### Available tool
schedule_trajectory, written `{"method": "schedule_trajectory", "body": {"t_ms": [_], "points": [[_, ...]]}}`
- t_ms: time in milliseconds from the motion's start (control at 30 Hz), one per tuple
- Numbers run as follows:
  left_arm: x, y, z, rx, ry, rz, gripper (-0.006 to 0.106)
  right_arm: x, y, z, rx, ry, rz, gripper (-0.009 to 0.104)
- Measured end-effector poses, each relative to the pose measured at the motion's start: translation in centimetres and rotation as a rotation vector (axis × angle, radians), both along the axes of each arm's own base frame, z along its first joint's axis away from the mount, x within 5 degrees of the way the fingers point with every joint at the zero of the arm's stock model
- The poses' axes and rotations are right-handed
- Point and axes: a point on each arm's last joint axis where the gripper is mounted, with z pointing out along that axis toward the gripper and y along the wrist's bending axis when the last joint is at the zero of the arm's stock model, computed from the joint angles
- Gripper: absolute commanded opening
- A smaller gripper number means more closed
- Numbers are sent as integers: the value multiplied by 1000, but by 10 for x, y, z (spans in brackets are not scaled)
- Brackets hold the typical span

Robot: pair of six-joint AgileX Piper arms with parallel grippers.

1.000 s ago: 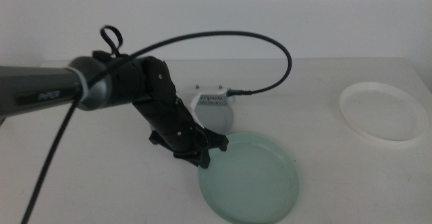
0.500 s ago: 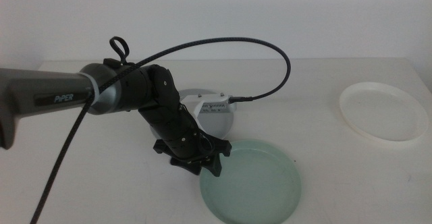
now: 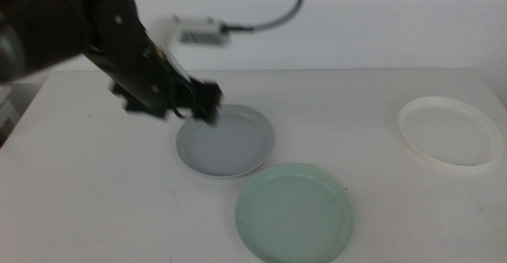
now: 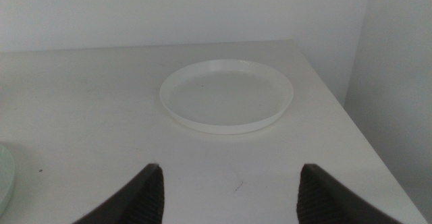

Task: Stack the three bowls on top of each other.

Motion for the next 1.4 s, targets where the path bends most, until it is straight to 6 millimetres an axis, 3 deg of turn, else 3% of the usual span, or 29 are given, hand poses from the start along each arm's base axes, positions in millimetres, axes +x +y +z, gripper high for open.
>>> {"method": "schedule_trajectory", "body": {"t_ms": [133, 300, 567, 967, 1133, 1400], "points": [[12, 14, 22, 83, -172, 105, 98, 0, 0, 0, 0, 0, 0, 50], [37, 18, 15, 134, -333, 160, 98, 0, 0, 0, 0, 0, 0, 50], [78, 33, -52, 71, -225, 286, 98, 0, 0, 0, 0, 0, 0, 50], [91, 25, -117, 94, -105, 241, 92, 0, 0, 0, 0, 0, 0, 50], [92, 24, -129, 91, -74, 249, 68, 0, 0, 0, 0, 0, 0, 50], [91, 23, -134, 81, -43, 264, 0, 0, 0, 0, 0, 0, 0, 50]]}}
